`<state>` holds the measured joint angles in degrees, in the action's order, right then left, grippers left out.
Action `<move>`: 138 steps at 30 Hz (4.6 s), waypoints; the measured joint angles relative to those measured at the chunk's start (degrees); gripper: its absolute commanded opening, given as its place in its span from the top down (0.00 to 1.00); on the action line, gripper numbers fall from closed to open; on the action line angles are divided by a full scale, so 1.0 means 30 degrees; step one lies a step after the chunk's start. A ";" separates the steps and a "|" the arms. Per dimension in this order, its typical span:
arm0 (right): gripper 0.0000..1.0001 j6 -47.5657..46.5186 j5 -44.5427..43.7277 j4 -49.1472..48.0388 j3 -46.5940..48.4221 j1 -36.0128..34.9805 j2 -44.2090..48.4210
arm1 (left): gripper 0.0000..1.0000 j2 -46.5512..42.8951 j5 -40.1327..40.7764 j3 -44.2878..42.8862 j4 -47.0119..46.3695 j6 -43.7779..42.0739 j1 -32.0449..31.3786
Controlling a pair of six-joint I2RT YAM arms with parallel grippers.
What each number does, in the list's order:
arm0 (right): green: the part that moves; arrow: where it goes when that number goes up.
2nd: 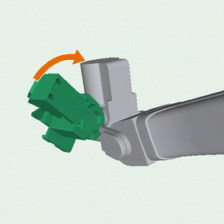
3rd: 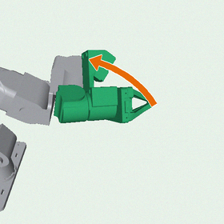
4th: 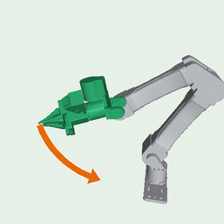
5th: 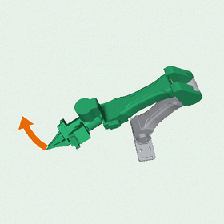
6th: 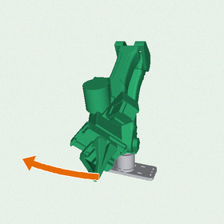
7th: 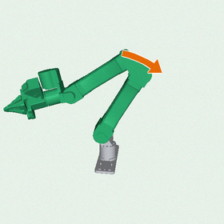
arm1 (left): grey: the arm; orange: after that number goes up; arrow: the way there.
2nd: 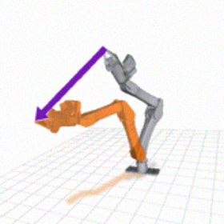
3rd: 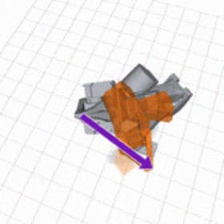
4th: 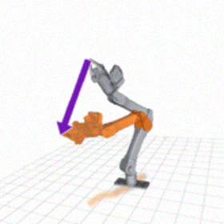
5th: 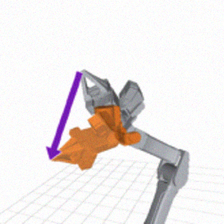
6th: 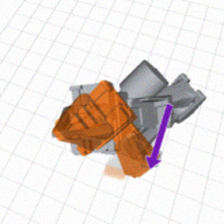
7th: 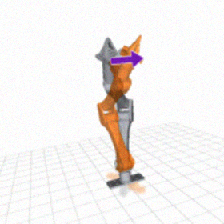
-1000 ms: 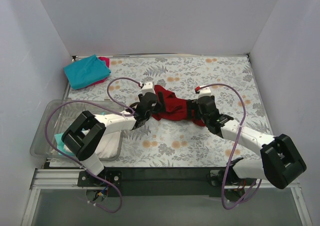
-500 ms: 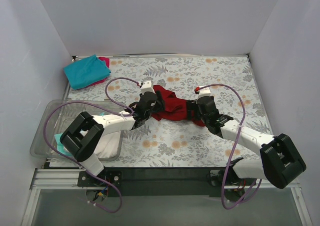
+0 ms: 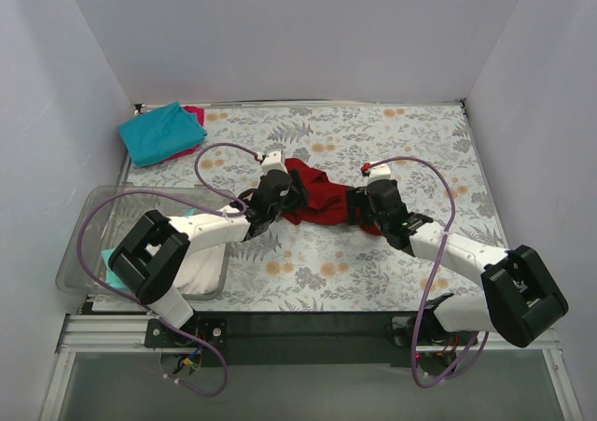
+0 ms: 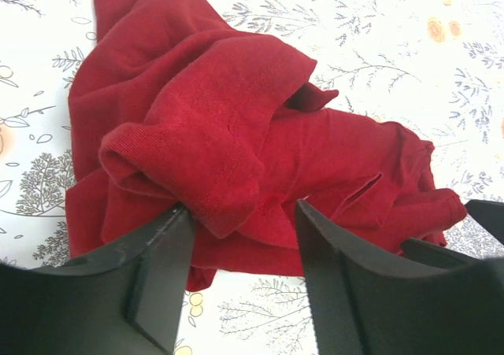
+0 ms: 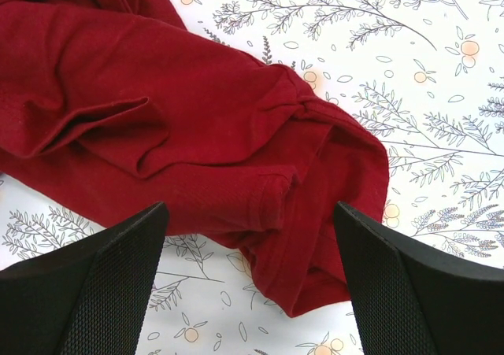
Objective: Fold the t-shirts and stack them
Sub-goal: Flatten the tshirt out
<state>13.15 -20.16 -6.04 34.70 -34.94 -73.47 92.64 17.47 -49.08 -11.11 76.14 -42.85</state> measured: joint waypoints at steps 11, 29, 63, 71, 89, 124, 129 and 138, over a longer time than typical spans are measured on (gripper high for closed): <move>0.24 0.0007 0.0262 -0.0029 0.0000 0.0000 -0.0153 | 0.52 -0.0087 -0.0831 0.0248 -0.0168 0.0772 0.0044; 0.34 0.0000 0.0415 -0.0073 -0.0189 0.0000 -0.0138 | 1.00 -0.0823 0.0721 0.0699 -0.0211 0.0911 0.0270; 0.99 0.1377 -0.8918 0.7031 0.0189 0.0248 0.8320 | 1.00 -0.9901 0.2703 0.4583 0.1690 -0.0415 0.4750; 0.99 0.2412 -1.0666 0.9996 0.0889 0.0415 0.7752 | 1.00 -0.9020 0.2521 0.4823 0.2178 -0.0240 0.4750; 0.99 -0.6025 -0.6980 0.5158 1.8535 0.3956 -0.1705 | 1.00 -0.2572 -0.3177 -0.9639 0.2565 -0.0481 1.0688; 0.59 -0.1880 0.2040 0.2798 0.8007 0.4422 -0.4699 | 0.28 0.4342 -0.2973 -0.4437 0.1566 -0.1974 0.5712; 0.60 -0.2317 0.2929 0.1843 1.2291 0.5246 -0.9318 | 0.29 0.6135 -0.2885 -0.5785 0.1523 -0.2535 0.5326; 0.62 -0.2535 0.3424 0.1552 1.6670 0.7351 -1.5365 | 0.34 0.7475 -0.2426 -0.7125 0.1246 -0.3184 0.5202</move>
<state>5.54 -9.89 -1.39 84.71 -12.88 -119.57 115.07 10.20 -70.46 -7.38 66.59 -27.24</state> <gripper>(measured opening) 0.381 0.670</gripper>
